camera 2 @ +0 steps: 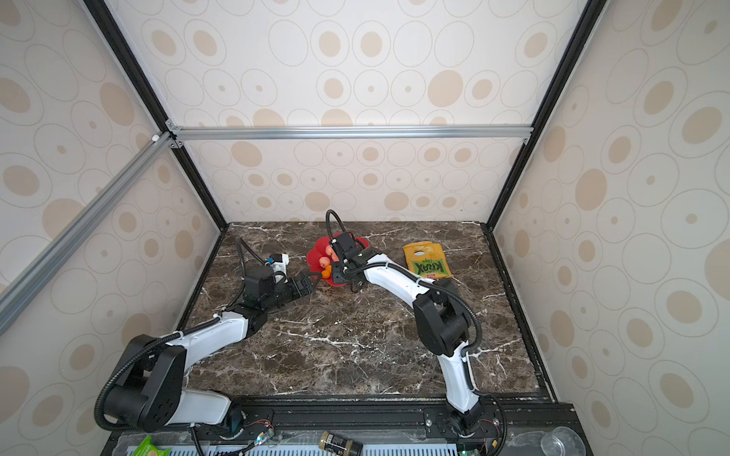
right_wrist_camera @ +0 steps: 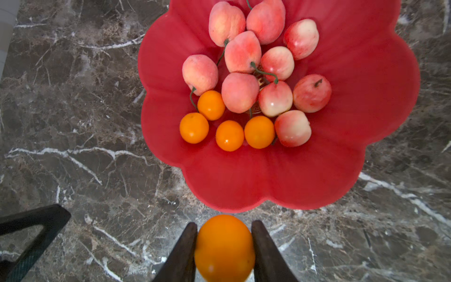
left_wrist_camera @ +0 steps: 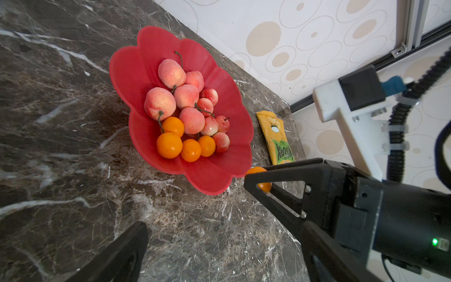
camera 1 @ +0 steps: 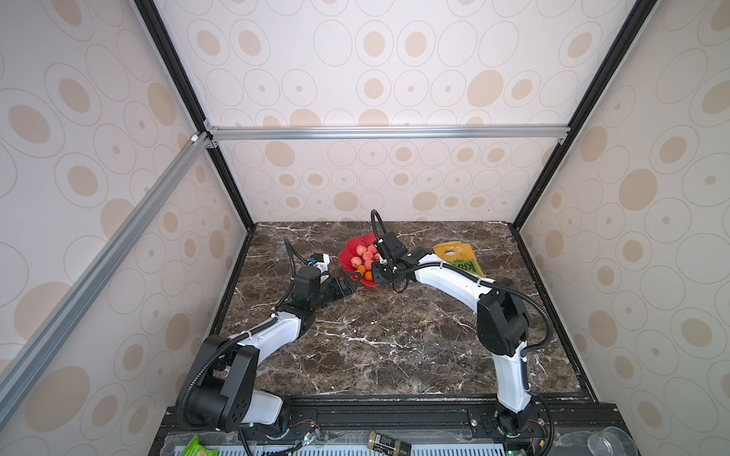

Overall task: Arrange fruit in a fruit bowl
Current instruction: Place the fruit in the fruit bowl.

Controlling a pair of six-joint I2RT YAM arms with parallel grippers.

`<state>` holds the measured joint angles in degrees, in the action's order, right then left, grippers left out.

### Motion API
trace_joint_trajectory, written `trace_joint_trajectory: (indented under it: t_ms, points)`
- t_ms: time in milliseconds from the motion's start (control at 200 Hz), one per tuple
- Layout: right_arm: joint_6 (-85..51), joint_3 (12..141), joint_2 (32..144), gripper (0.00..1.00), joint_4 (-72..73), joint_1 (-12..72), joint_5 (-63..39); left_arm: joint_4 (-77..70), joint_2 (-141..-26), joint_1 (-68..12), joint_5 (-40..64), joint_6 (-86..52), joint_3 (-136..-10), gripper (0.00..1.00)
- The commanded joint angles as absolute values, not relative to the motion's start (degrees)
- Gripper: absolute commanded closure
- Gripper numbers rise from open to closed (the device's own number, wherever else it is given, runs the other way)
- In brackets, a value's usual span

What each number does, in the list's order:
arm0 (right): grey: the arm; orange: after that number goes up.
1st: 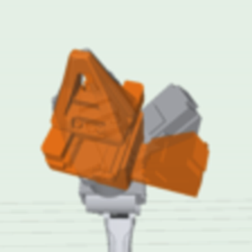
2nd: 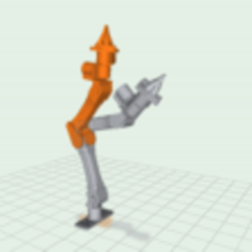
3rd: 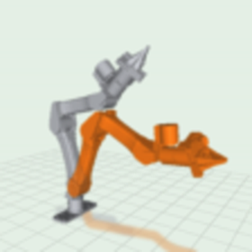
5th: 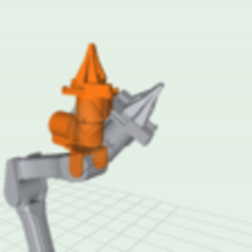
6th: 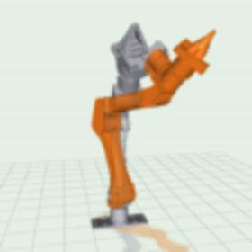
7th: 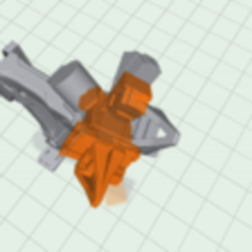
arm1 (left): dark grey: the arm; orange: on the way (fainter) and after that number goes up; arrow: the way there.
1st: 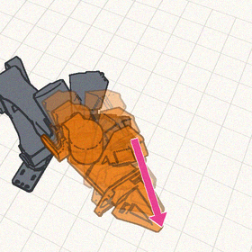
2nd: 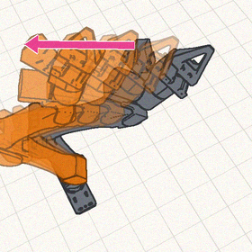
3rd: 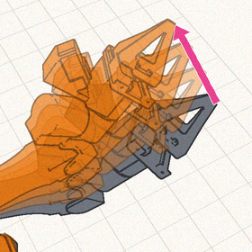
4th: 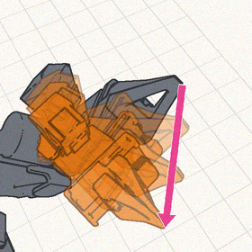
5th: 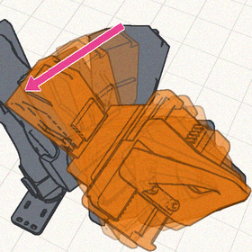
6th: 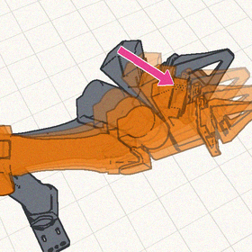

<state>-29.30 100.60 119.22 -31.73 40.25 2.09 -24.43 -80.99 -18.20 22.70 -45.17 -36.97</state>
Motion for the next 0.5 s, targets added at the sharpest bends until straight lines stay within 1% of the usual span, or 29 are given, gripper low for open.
trace_joint_trajectory:
  t_ms: [0, 205, 495]
  points:
    - [-29.26, 104.04, 122.56, 0.64, -34.43, 40.04, 1.08, -26.3, -82.84, -18.5, 21.67, -44.32, -40.06, 0.02]
    - [-28.44, 110.25, 127.8, 0.64, -36.61, 39.48, 0.06, -26.8, -85.28, -17.78, 22.0, -44.43, -41.31, 0.02]
    - [-27.64, 119.11, 134.54, 0.64, -39.87, 39.31, -2.11, -26.59, -85.17, -17.05, 21.81, -44.3, -41.18, 0.02]
